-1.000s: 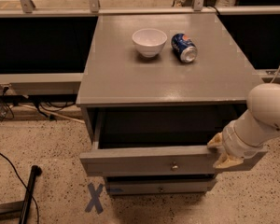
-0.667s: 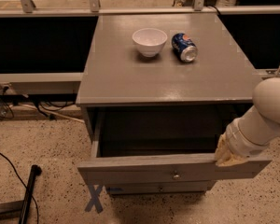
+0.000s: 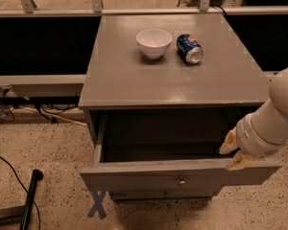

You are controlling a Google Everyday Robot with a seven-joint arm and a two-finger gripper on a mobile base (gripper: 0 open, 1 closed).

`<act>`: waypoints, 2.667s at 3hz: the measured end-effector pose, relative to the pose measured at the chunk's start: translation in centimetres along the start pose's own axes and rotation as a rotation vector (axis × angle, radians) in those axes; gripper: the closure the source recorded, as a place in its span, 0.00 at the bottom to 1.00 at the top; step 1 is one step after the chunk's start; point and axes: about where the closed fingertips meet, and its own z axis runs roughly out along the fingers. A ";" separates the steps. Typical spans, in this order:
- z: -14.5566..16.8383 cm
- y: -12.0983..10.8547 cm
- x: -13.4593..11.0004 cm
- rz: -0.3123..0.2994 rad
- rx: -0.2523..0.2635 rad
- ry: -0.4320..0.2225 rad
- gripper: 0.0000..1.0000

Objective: Open top drawer

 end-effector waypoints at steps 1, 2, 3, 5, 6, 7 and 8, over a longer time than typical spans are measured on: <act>-1.1 -1.8 -0.1 -0.024 0.038 0.024 0.74; -0.8 -4.5 0.7 -0.032 0.052 0.040 0.97; 1.5 -6.4 2.3 -0.007 0.042 0.042 1.00; 8.1 -4.4 5.3 0.091 -0.033 -0.007 1.00; 10.8 -2.9 6.4 0.124 -0.081 -0.020 1.00; 10.9 -2.4 7.1 0.121 -0.114 -0.034 1.00; 9.1 -1.3 6.5 0.100 -0.130 -0.071 1.00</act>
Offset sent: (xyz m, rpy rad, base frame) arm 0.0876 -0.0061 0.0059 -0.0452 -0.0758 0.0168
